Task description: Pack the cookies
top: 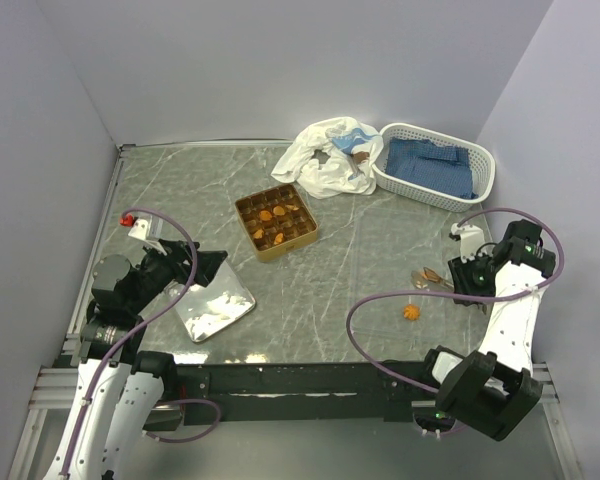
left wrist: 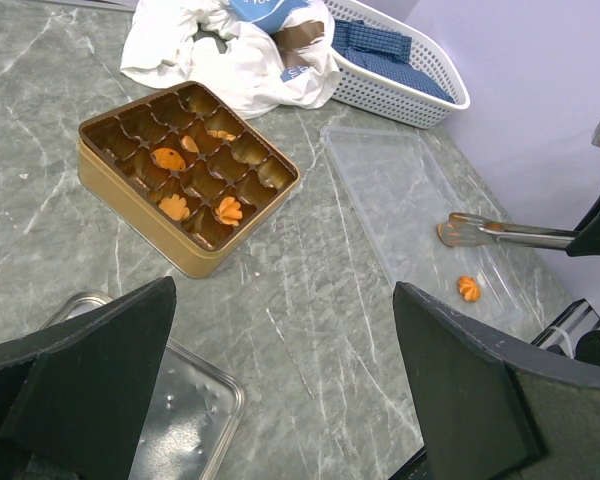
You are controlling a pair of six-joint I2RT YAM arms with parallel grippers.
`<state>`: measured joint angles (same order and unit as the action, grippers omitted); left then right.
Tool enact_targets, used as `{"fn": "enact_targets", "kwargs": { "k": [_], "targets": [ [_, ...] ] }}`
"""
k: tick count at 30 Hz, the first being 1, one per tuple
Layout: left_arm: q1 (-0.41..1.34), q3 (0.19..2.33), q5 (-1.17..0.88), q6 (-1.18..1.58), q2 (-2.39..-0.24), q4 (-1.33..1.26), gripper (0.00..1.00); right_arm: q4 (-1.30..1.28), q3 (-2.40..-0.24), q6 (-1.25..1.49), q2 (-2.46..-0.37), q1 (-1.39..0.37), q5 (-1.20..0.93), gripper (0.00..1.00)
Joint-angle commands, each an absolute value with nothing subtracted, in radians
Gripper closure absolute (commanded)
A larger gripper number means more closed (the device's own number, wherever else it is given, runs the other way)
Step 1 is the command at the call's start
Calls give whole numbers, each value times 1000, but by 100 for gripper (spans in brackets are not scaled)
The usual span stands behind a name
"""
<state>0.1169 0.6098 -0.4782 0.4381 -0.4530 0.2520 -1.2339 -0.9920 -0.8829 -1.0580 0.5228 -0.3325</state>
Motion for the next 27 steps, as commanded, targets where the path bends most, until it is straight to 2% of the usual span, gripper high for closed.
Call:
{"fn": "enact_targets", "kwargs": {
  "k": [1, 15, 27],
  "targets": [
    [112, 611, -500, 426, -442, 210, 4, -1236, -1029, -876, -1035, 514, -350, 65],
    [112, 611, -502, 428, -448, 210, 3, -1255, -1131, -778, -1045, 391, -428, 68],
    [110, 611, -495, 426, -483, 210, 4, -1166, -1284, -545, -1130, 50, -489, 69]
  ]
}}
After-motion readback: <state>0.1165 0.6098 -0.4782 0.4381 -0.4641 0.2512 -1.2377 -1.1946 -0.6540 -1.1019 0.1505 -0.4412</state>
